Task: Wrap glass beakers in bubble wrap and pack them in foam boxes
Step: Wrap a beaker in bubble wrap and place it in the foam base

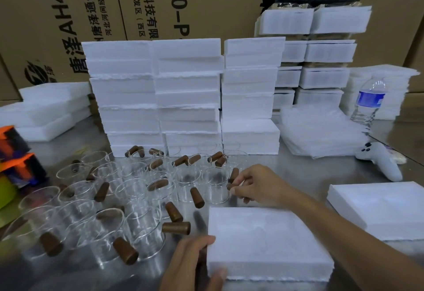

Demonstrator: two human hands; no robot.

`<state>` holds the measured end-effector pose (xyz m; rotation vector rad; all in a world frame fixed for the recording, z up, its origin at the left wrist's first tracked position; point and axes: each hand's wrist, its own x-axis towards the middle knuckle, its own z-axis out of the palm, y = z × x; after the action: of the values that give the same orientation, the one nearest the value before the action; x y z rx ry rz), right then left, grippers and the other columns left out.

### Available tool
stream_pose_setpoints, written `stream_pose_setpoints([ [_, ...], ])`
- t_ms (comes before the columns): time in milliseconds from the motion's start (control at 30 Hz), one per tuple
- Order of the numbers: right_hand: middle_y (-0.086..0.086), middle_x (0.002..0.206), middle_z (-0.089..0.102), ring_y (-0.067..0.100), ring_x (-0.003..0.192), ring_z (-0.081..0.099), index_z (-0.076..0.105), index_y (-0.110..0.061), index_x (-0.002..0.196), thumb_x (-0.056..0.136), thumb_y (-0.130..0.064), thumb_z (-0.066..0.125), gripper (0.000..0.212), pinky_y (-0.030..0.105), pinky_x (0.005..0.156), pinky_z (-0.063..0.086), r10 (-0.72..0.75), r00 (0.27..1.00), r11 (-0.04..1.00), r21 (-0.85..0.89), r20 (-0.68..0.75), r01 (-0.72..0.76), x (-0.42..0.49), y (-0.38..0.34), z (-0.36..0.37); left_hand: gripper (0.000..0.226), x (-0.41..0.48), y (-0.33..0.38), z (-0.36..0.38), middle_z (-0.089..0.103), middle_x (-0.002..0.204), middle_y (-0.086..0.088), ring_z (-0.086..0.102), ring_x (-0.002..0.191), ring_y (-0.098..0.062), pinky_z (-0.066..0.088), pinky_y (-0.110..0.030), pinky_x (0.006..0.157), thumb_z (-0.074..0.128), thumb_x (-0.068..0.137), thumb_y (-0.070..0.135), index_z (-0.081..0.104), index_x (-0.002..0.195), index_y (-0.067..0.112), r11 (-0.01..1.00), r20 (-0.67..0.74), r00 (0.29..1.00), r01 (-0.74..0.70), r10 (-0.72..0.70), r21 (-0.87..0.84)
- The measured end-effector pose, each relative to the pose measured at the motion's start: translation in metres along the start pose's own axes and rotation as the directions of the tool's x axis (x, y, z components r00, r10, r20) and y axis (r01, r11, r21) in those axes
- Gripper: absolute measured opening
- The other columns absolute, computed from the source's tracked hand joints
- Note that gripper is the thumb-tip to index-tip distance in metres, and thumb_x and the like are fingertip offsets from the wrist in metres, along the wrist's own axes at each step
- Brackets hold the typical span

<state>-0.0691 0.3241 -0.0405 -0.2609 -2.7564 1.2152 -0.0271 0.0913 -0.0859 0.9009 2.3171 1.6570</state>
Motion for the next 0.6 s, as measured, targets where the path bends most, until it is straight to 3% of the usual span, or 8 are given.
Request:
stream_pose_setpoints([
  [67, -0.001, 0.059, 0.066, 0.007, 0.054, 0.062, 0.068, -0.02, 0.068, 0.083, -0.018, 0.069, 0.015, 0.013, 0.055, 0.047, 0.003, 0.998, 1.0, 0.01, -0.065, -0.002, 0.0, 0.002, 0.0, 0.051, -0.003, -0.003, 0.009, 0.05, 0.111, 0.022, 0.049, 0.105, 0.013, 0.037, -0.003, 0.081, 0.057, 0.053, 0.054, 0.055, 0.103, 0.047, 0.992, -0.075, 0.996, -0.045, 0.054, 0.115],
  [167, -0.003, 0.059, 0.066, 0.007, 0.054, 0.061, 0.067, -0.023, 0.066, 0.086, -0.016, 0.066, 0.021, 0.017, 0.057, 0.048, -0.016, 0.986, 0.999, 0.025, -0.164, 0.02, -0.004, 0.004, -0.002, 0.046, -0.005, -0.009, 0.011, 0.05, 0.11, 0.025, 0.051, 0.099, 0.016, 0.035, 0.002, 0.076, 0.069, 0.067, 0.038, 0.046, 0.105, 0.048, 0.974, -0.133, 0.987, -0.061, 0.092, 0.216],
  [267, -0.009, 0.059, 0.066, 0.005, 0.053, 0.062, 0.066, -0.023, 0.068, 0.088, -0.016, 0.063, 0.021, 0.024, 0.064, 0.053, -0.022, 0.972, 0.994, 0.1, -0.235, 0.047, -0.012, 0.002, -0.011, 0.051, -0.006, -0.01, 0.008, 0.043, 0.117, 0.027, 0.046, 0.101, 0.021, 0.033, 0.003, 0.079, 0.07, 0.08, 0.031, 0.034, 0.11, 0.052, 0.964, -0.097, 0.992, -0.056, 0.084, 0.26],
  [333, -0.007, 0.06, 0.065, 0.005, 0.053, 0.062, 0.067, -0.022, 0.07, 0.089, -0.018, 0.061, 0.02, 0.03, 0.069, 0.054, -0.014, 0.947, 0.976, 0.202, -0.322, 0.083, -0.02, -0.003, -0.02, 0.042, -0.01, -0.01, 0.009, 0.044, 0.119, 0.025, 0.05, 0.108, 0.01, 0.036, -0.002, 0.085, 0.067, 0.082, 0.031, 0.041, 0.11, 0.048, 0.958, -0.131, 0.979, -0.115, 0.154, 0.264],
  [433, -0.011, 0.055, 0.056, 0.0, 0.047, 0.054, 0.064, -0.022, 0.073, 0.095, -0.02, 0.051, 0.026, 0.023, 0.062, 0.05, -0.007, 0.889, 0.95, 0.275, -0.457, 0.149, -0.034, -0.014, -0.035, 0.025, -0.015, -0.004, 0.013, 0.051, 0.114, 0.015, 0.055, 0.104, -0.005, 0.044, -0.018, 0.084, 0.055, 0.079, 0.041, 0.058, 0.103, 0.032, 0.9, -0.243, 0.911, -0.231, 0.334, 0.371],
  [500, -0.01, 0.053, 0.051, 0.0, 0.044, 0.048, 0.061, -0.016, 0.074, 0.098, -0.02, 0.047, 0.028, 0.021, 0.058, 0.044, 0.013, 0.872, 0.921, 0.346, -0.49, 0.18, -0.044, -0.022, -0.041, 0.03, -0.012, 0.004, 0.014, 0.051, 0.115, 0.014, 0.053, 0.103, -0.002, 0.042, -0.015, 0.082, 0.047, 0.079, 0.046, 0.057, 0.104, 0.032, 0.882, -0.279, 0.867, -0.306, 0.413, 0.358],
  [600, -0.004, 0.061, 0.046, 0.003, 0.044, 0.042, 0.059, -0.008, 0.082, 0.099, -0.019, 0.044, 0.026, 0.021, 0.055, 0.037, 0.015, 0.882, 0.87, 0.44, -0.472, 0.221, -0.059, -0.032, -0.041, 0.032, 0.005, 0.03, 0.008, 0.037, 0.121, 0.034, 0.043, 0.112, 0.011, 0.037, -0.004, 0.082, 0.043, 0.079, 0.06, 0.043, 0.11, 0.051, 0.933, -0.28, 0.896, -0.29, 0.343, 0.214],
])
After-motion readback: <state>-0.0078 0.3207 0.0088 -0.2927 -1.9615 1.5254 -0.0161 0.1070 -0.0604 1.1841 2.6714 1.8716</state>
